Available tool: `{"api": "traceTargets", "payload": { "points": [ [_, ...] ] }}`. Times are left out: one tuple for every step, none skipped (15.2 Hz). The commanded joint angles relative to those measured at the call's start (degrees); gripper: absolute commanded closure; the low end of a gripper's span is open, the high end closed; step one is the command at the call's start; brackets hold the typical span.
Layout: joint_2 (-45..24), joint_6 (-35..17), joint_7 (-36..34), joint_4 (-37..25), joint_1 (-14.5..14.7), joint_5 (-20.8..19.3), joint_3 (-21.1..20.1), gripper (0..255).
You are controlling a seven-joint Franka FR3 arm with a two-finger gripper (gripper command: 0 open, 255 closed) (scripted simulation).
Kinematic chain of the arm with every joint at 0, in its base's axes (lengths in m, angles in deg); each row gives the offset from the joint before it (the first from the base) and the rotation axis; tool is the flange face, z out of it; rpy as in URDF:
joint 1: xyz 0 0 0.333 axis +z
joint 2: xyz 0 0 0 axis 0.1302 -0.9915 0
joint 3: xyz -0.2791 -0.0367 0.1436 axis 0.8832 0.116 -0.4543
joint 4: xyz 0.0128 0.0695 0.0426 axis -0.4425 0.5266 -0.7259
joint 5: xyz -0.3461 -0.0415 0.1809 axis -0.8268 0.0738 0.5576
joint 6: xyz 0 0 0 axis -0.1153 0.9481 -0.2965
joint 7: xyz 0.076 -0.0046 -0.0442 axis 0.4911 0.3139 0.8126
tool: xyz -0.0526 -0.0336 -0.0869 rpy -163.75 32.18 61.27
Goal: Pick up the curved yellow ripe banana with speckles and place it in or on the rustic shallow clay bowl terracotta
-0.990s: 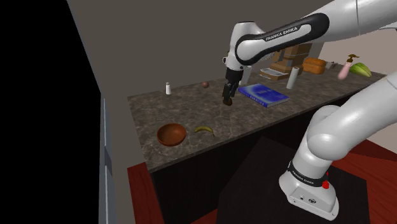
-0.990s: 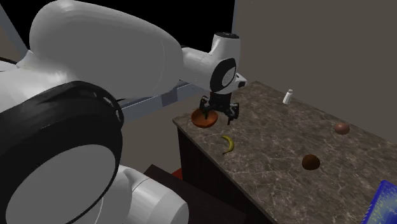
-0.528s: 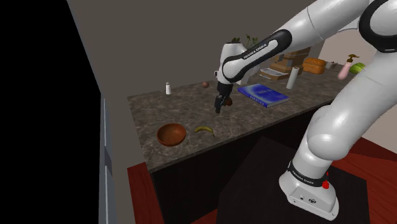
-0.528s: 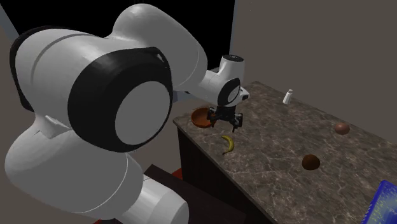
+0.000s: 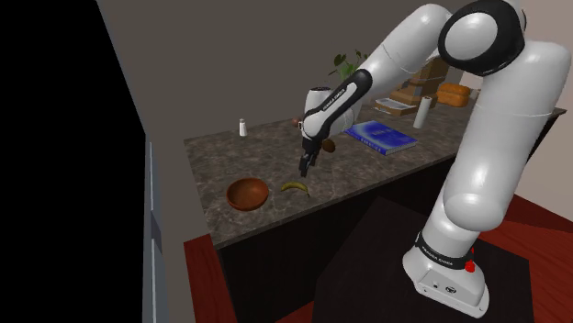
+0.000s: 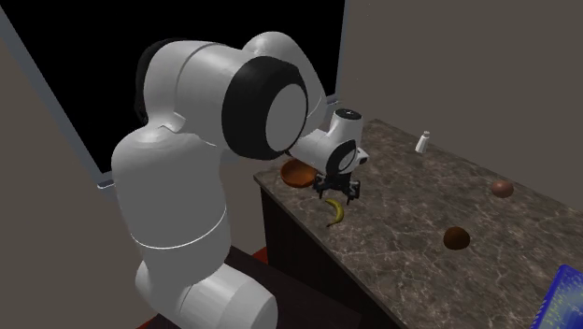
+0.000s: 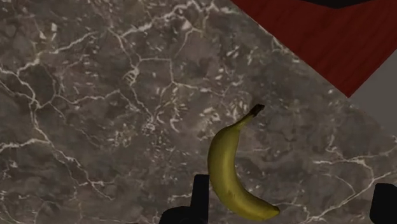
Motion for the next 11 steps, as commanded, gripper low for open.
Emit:
{"api": "traceTargets", "payload": {
  "points": [
    [-5.0, -2.3, 2.0, -2.6, -0.4, 1.4, 0.0, 0],
    [-7.4, -3.4, 2.7, -3.9, -0.6, 2.1, -0.2, 0],
    [-9.8, -4.4, 3.4, -5.2, -0.9, 2.8, -0.4, 0],
    [-12.2, -5.3, 4.1, -6.6, -1.2, 3.3, -0.7, 0],
    [-14.5, -6.1, 4.7, -8.1, -1.5, 3.9, -1.0, 0],
    [-16.9, -6.9, 5.3, -9.6, -1.9, 4.3, -1.4, 0],
    [-17.1, -7.0, 5.4, -9.8, -2.0, 4.4, -1.5, 0],
    [-17.9, -7.6, 5.5, -9.9, -2.1, 4.6, -1.6, 0],
    [-18.6, -8.2, 5.7, -10.1, -2.2, 4.8, -1.8, 0],
    [-19.4, -8.8, 5.9, -10.3, -2.3, 5.0, -2.0, 0],
    [-20.1, -9.3, 6.0, -10.4, -2.4, 5.3, -2.2, 0]
  ]
}}
